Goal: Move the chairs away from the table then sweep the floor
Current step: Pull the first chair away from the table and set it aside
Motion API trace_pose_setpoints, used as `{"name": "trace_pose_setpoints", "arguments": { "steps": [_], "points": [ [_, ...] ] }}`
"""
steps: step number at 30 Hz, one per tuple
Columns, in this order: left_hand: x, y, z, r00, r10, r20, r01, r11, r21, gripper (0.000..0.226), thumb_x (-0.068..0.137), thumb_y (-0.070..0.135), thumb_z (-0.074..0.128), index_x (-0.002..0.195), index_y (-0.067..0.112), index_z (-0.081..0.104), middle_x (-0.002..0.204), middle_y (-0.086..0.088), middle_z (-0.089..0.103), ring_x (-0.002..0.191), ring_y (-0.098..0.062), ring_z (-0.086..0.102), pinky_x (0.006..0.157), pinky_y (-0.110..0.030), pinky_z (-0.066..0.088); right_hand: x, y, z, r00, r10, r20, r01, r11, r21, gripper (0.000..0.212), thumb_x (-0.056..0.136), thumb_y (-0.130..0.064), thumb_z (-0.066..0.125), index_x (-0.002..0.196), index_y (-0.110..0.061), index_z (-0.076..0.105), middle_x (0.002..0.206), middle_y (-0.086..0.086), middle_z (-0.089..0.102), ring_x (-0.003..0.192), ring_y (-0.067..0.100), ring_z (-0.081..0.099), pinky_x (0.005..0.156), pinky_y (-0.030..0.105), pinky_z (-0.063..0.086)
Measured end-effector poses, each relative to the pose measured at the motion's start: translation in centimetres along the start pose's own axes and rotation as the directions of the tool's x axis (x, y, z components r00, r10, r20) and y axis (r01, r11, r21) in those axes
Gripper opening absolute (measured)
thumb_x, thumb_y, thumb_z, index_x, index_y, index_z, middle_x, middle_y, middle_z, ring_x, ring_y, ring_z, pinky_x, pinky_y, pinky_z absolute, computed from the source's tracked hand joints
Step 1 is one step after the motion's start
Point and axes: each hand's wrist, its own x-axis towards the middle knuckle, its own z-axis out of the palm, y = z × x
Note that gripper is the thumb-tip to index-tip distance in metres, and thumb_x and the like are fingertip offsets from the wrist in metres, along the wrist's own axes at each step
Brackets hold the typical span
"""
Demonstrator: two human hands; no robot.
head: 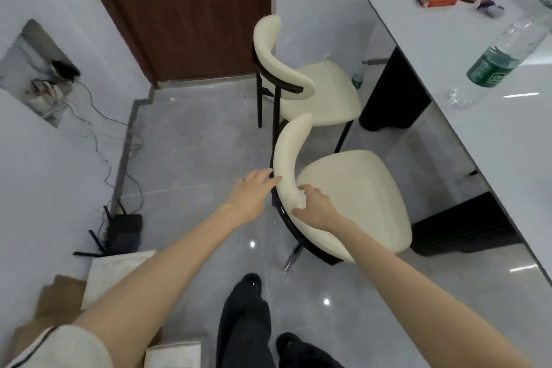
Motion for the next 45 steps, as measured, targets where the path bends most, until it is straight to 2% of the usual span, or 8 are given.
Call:
{"name": "trace_pose_setpoints", "arguments": {
  "steps": [8,18,26,32,35,40,43,45],
  "points": [
    [10.6,-3.6,1.8,0.934,0.254,0.250,-0.334,0.867,0.368,0.094,0.084,-0.006,0.056,0.152,0.030,0.003,0.160,-0.007,-0.014,0.147,-0.032,-0.012,0.119,-0.056,0.004,5.3,-0.4,4.3,0.970,0.242,0.010,-0.240,0.966,-0.093,0.076,0.087,-0.024,0.057,0.150,-0.015,0.014,0.141,0.011,0.037,0.124,0.035,0.042,0.099,0.044,0.039],
    [17.4,-4.3,3.0,0.887,0.431,0.167,-0.456,0.754,0.474,0.048,0.095,0.014,0.048,0.142,0.023,0.038,0.149,-0.009,0.032,0.147,-0.036,0.004,0.119,-0.054,-0.001,8.3,0.4,6.6,0.947,0.307,-0.091,-0.319,0.931,-0.178,0.075,0.079,-0.012,0.063,0.142,-0.016,0.022,0.113,0.011,0.058,0.102,0.035,0.058,0.081,0.038,0.046],
    [14.8,-3.4,4.8,0.900,0.401,0.170,-0.423,0.709,0.564,0.044,0.096,0.017,0.047,0.139,0.022,0.040,0.144,-0.011,0.036,0.143,-0.043,0.012,0.118,-0.052,0.002,6.2,1.6,7.8,0.971,0.231,-0.068,-0.240,0.929,-0.282,0.078,0.082,-0.010,0.056,0.148,-0.016,0.016,0.113,0.010,0.061,0.102,0.033,0.059,0.080,0.036,0.045],
    [7.8,-1.5,8.1,0.940,0.289,0.178,-0.340,0.788,0.514,0.046,0.093,0.017,0.053,0.138,0.021,0.042,0.141,-0.013,0.039,0.141,-0.044,0.019,0.118,-0.053,0.004,0.9,4.5,9.8,0.996,0.091,0.017,-0.076,0.908,-0.413,0.080,0.082,-0.010,0.054,0.150,-0.015,0.013,0.114,0.011,0.062,0.102,0.034,0.060,0.076,0.034,0.042],
    [3.3,0.6,9.9,0.958,0.286,0.017,-0.252,0.815,0.522,0.045,0.082,0.027,0.069,0.126,0.026,0.057,0.129,-0.009,0.053,0.134,-0.042,0.037,0.116,-0.051,0.020,-2.4,6.6,10.9,0.996,0.032,0.079,0.010,0.878,-0.479,0.082,0.082,-0.013,0.056,0.151,-0.016,0.011,0.116,0.012,0.062,0.105,0.033,0.058,0.081,0.034,0.044],
    [-4.8,6.3,14.5,0.994,0.086,0.071,-0.109,0.872,0.478,0.045,0.093,0.018,0.051,0.137,0.017,0.043,0.136,-0.012,0.041,0.136,-0.041,0.026,0.118,-0.052,0.007,-9.0,12.0,12.4,0.984,-0.061,0.170,0.146,0.822,-0.551,0.085,0.078,-0.012,0.063,0.149,-0.017,0.015,0.110,0.012,0.063,0.100,0.032,0.059,0.073,0.032,0.041],
    [-10.4,10.7,17.1,0.993,0.120,-0.018,-0.100,0.898,0.428,0.045,0.055,0.029,0.086,0.097,0.022,0.072,0.096,-0.005,0.064,0.096,-0.029,0.061,0.105,-0.048,0.037,-13.6,15.5,13.1,0.974,-0.064,0.219,0.187,0.777,-0.601,0.074,0.081,-0.010,0.060,0.145,-0.015,0.022,0.114,0.012,0.060,0.104,0.032,0.059,0.078,0.034,0.045],
    [-14.0,13.4,18.7,0.994,0.103,-0.041,-0.083,0.936,0.342,0.049,0.037,0.036,0.092,0.082,0.026,0.074,0.081,-0.001,0.063,0.081,-0.024,0.064,0.094,-0.044,0.049,-17.0,17.8,13.9,0.972,-0.041,0.232,0.187,0.733,-0.654,0.068,0.081,-0.011,0.063,0.139,-0.011,0.030,0.117,0.012,0.058,0.107,0.031,0.058,0.083,0.036,0.047]
  ]
}}
